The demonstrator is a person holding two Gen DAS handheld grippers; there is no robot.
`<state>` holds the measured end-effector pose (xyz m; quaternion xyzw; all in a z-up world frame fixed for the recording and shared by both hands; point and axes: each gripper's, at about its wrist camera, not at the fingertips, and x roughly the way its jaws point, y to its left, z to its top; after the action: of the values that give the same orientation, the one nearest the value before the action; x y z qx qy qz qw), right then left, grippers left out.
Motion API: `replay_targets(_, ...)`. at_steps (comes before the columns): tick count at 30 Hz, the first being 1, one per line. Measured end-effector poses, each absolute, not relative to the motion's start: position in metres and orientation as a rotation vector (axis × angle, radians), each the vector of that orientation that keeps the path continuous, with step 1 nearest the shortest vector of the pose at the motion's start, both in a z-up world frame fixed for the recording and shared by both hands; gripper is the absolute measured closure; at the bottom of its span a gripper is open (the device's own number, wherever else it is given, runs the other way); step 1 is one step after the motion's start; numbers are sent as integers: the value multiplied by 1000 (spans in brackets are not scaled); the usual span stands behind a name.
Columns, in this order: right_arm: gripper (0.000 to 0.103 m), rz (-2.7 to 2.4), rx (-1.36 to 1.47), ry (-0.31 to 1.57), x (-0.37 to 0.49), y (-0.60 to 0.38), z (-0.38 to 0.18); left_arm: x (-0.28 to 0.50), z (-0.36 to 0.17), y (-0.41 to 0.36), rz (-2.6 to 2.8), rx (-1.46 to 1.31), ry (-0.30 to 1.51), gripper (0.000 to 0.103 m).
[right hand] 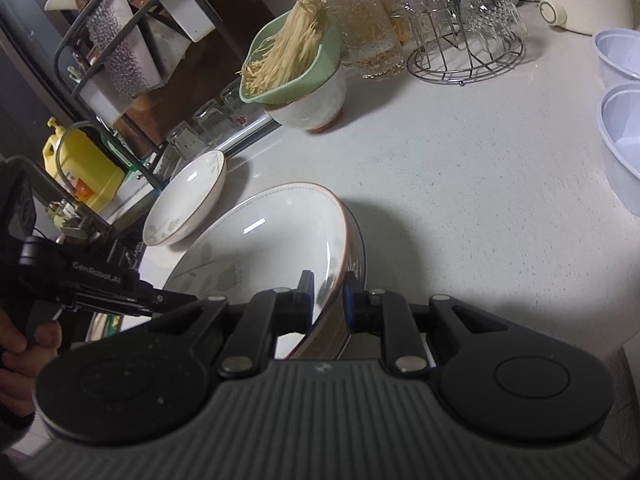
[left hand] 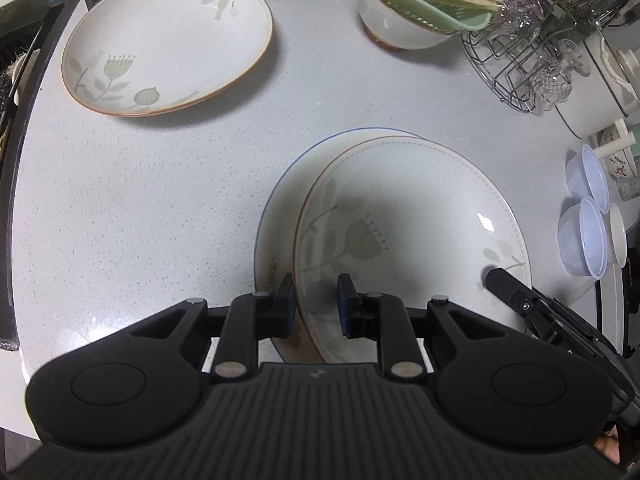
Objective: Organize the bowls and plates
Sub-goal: 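Carry the leaf-pattern plate with both grippers and lower it onto the rose plate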
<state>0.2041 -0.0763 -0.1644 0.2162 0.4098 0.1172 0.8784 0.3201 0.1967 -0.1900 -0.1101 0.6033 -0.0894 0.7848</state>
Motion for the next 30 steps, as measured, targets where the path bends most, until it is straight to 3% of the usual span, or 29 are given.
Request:
replay_targets(10, 85, 207, 346, 842, 212, -60, -167, 321, -192, 196, -176, -239, 1290, 78)
replay_targets(21, 84, 178, 342, 882, 220, -53, -168, 328, -189, 199, -125, -316, 1341, 62)
replay_targets(30, 84, 174, 338, 928, 233, -50, -167, 326, -178, 213, -32, -422, 1396, 61)
